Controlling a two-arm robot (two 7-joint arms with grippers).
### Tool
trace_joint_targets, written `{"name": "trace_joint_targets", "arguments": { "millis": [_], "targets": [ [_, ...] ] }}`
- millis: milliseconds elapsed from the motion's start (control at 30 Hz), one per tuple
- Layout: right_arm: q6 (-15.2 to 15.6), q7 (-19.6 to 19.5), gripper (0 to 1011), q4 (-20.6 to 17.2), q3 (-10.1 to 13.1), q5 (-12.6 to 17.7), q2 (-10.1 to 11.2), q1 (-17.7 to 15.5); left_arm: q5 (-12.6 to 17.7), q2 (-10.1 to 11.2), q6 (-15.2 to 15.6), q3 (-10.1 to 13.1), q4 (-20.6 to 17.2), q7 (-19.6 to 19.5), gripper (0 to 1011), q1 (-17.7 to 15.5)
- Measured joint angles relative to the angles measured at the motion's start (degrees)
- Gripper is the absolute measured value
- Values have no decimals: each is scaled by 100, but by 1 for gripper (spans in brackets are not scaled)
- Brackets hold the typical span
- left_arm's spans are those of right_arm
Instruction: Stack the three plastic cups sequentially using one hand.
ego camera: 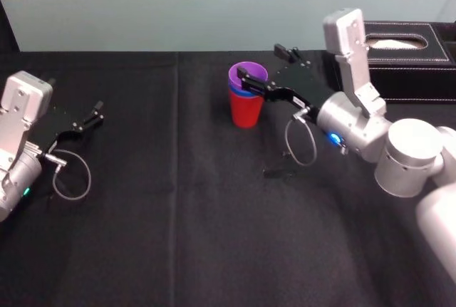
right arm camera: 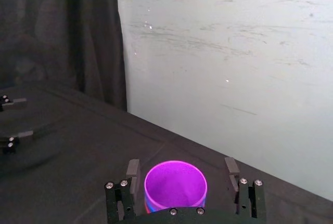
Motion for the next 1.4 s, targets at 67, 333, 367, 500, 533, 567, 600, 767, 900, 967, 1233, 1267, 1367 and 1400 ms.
{"name": "trace_joint_targets", "arguments": {
  "millis": [67,333,367,500,533,567,600,767,900,967,1233,1267,1367,1400],
  "targets": [
    [94,-44,1003,-244,52,2,89,-157,0,0,0,0,0,0,1005,0],
    [155,-45,1003,-978,273,103,471,-825,0,0,0,0,0,0,1005,0],
    [137,-37,1003,-1024,290,110,505,-888,0,0,0,0,0,0,1005,0],
    [44,-9,1003,-1154,369,144,631,-1140,0,0,0,0,0,0,1005,0],
    [25,-6,1003,-1171,386,154,650,-1188,0,0,0,0,0,0,1004,0],
    [-5,1,1003,-1189,419,174,683,-1279,0,0,0,0,0,0,1004,0],
    [-21,6,1002,-1190,431,188,692,-1316,0,0,0,0,0,0,1005,0],
    [-189,3,1003,-1116,473,184,720,-1501,0,0,0,0,0,0,1005,0],
    [-352,-49,1003,-929,502,131,671,-1565,0,0,0,0,0,0,1005,0],
    [-404,-61,1003,-855,514,122,643,-1568,0,0,0,0,0,0,1005,0],
    [-597,-22,1002,-620,545,109,578,-1558,0,0,0,0,0,0,1005,0],
    [-594,-22,1003,-625,543,109,579,-1558,0,0,0,0,0,0,1005,0],
    [-575,-25,1003,-641,540,109,582,-1557,0,0,0,0,0,0,1005,0],
    [-567,-25,1002,-650,538,108,584,-1557,0,0,0,0,0,0,1005,0]
  ]
}}
